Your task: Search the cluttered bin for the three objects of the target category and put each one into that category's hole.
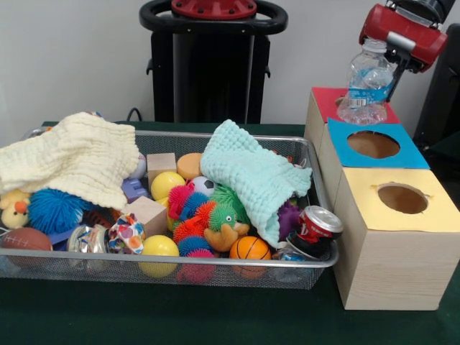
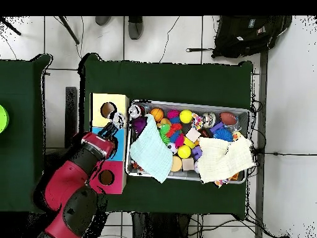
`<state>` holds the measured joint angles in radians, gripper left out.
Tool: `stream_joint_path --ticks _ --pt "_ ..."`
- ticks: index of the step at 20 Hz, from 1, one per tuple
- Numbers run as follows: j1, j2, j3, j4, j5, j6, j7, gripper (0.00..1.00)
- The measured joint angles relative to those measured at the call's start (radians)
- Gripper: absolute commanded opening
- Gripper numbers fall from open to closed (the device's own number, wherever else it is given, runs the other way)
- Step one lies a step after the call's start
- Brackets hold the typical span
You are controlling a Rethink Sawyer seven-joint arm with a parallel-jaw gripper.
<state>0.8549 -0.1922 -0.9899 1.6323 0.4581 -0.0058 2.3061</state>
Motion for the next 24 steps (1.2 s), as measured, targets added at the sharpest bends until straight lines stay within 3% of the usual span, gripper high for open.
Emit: stream_joint_path --ticks 10,24 --pt "0.033 0.044 0.001 0.01 0.061 -0.001 0.0 0.0" --pt "0.051 0.071 0.016 0.013 0.084 -0.048 0.0 0.0"
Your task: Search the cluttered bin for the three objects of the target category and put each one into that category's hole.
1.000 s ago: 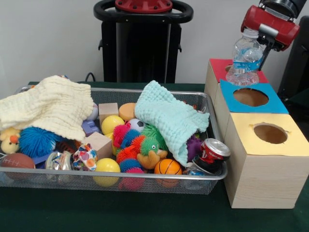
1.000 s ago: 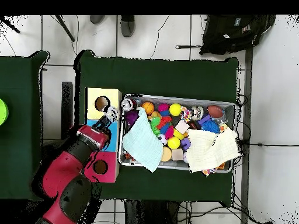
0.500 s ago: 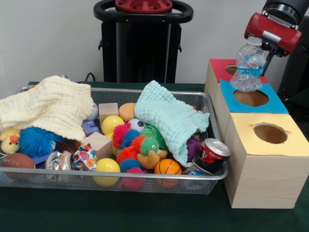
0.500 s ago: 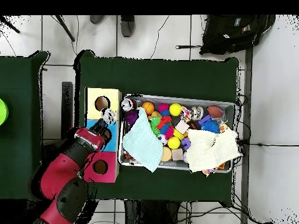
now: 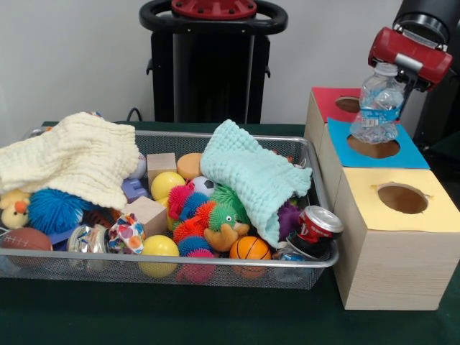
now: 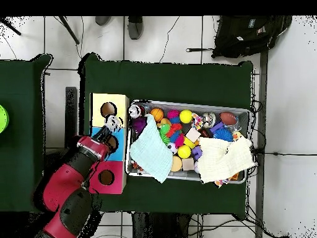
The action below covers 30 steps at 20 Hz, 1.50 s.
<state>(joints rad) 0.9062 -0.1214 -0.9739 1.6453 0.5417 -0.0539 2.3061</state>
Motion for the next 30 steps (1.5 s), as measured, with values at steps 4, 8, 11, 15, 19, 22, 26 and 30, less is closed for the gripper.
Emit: stream_joint_path --ticks 4,8,11,15,19,22,26,30 --pt "0.0 0.004 0.013 0.001 0.003 -0.025 0.0 0.0" --pt "0.001 0.003 0.032 0.001 0.003 -0.039 0.0 0.0" --pt "0.001 0.004 0.051 0.002 0.003 -0.044 0.0 0.0" --pt "0.001 0.007 0.076 0.005 0.003 -0.053 0.0 0.0" --pt "0.0 0.01 0.092 0.01 0.003 -0.073 0.0 0.0" --pt "-0.004 0.01 0.114 0.02 0.003 -0.095 0.0 0.0" --pt "-0.015 0.007 0.136 0.039 0.003 -0.129 0.0 0.0" --pt "-0.029 -0.004 0.149 0.06 0.003 -0.162 0.0 0.0"
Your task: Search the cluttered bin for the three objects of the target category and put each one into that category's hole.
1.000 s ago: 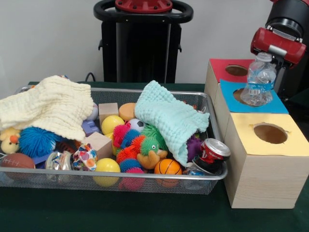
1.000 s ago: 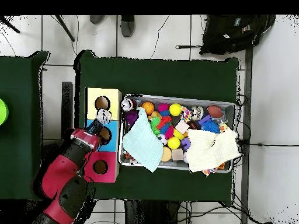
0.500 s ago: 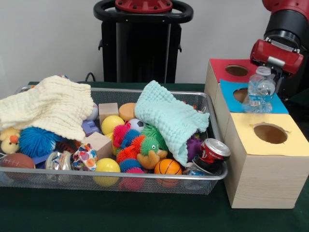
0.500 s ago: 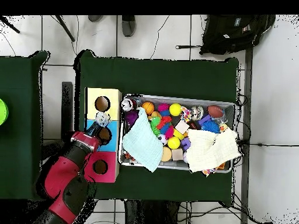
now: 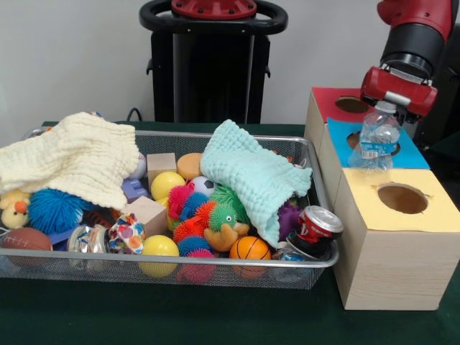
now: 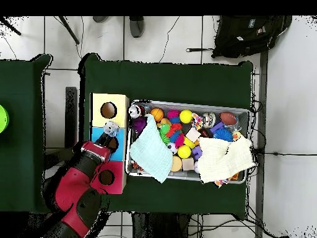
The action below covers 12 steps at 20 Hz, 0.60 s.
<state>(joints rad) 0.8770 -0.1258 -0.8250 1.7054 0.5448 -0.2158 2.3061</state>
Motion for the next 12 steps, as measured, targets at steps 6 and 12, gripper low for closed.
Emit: stream_joint_path --ticks 6,12 --pt "-0.005 -0.008 0.002 0.029 0.0 -0.008 0.0 0.0" --pt "-0.004 -0.011 0.002 0.049 0.0 -0.008 0.0 0.0"
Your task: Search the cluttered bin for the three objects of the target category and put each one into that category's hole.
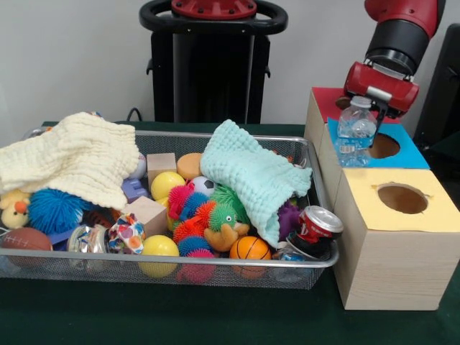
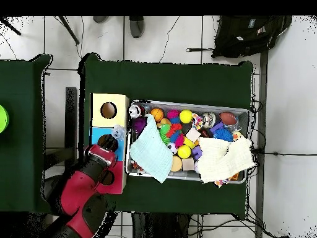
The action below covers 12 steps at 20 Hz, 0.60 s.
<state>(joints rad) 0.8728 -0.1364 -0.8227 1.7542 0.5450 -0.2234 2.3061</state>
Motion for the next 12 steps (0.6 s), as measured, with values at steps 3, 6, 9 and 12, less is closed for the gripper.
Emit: stream_joint_path --ticks 3,6,9,12 --pt "0.004 -0.001 0.0 0.011 0.001 0.0 0.0 0.0" --pt "0.011 -0.002 0.0 0.016 0.01 0.0 0.0 0.0" --pt "0.023 -0.002 0.0 0.016 0.027 0.0 0.0 0.0" --pt "0.052 0.001 0.0 0.016 0.066 0.0 0.0 0.0"
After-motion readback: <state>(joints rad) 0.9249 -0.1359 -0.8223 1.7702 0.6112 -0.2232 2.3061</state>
